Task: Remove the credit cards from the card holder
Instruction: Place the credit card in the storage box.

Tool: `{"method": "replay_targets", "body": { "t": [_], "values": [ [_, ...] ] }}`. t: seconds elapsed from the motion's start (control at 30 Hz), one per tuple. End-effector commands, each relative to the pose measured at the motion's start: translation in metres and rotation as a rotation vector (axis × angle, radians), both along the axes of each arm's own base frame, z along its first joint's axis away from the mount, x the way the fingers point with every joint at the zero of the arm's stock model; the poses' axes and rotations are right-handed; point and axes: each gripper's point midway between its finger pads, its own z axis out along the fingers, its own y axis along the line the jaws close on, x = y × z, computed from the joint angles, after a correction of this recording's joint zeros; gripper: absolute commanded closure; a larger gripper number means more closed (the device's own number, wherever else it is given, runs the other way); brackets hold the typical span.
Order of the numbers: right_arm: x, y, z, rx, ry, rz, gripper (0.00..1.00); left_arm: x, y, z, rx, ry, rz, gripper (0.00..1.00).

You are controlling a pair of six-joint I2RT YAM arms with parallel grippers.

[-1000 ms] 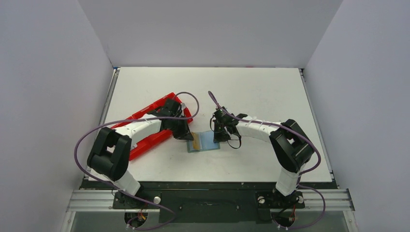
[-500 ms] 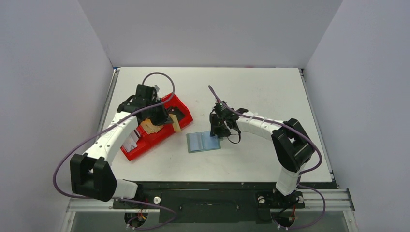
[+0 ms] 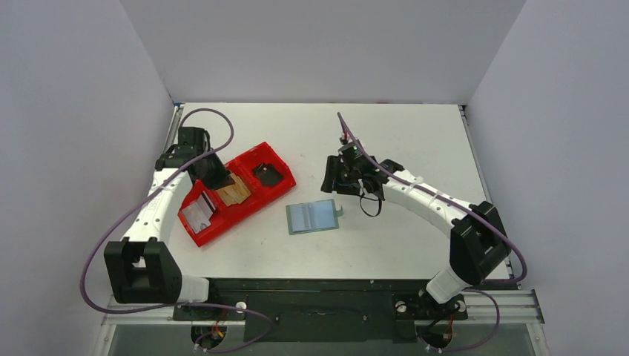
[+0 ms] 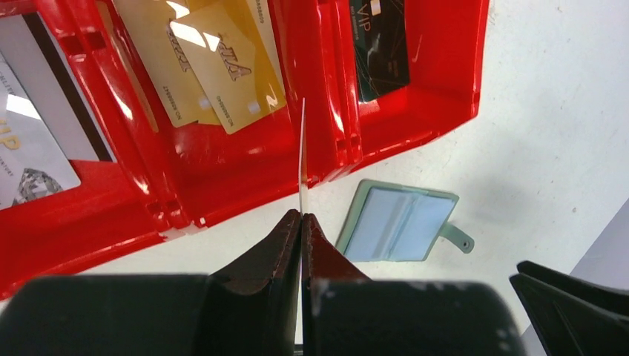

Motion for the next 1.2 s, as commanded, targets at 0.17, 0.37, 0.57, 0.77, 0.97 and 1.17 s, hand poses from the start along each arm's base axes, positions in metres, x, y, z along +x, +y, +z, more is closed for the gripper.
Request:
{"method": "replay_targets", "body": {
  "t": [0.17, 0.37, 0.57, 0.77, 0.97, 1.17],
  "values": [
    [0.009, -0.025, 0.034, 0.009, -0.093, -0.076, 0.49, 0.043, 0.008, -0.015, 0.010, -0.050, 0.027, 1.00],
    [0.010, -0.026, 0.039, 0.002, -0.102, -0.069, 0.49, 0.053, 0.026, -0.034, 0.003, -0.047, 0.053, 1.00],
    [0.008, -0.029, 0.043, 0.005, -0.112, -0.083, 0.49, 0.056, 0.030, -0.050, -0.005, -0.025, 0.033, 1.00],
    [0.006, -0.031, 0.042, 0.005, -0.108, -0.090, 0.49, 0.059, 0.032, -0.052, 0.002, -0.022, 0.032, 0.89],
    [0.008, -0.031, 0.041, 0.002, -0.109, -0.094, 0.49, 0.058, 0.039, -0.045, 0.035, -0.023, 0.052, 0.67],
    [0.011, -0.027, 0.040, 0.003, -0.101, -0.089, 0.49, 0.057, 0.043, -0.025, 0.064, -0.059, 0.057, 0.57]
  ]
}}
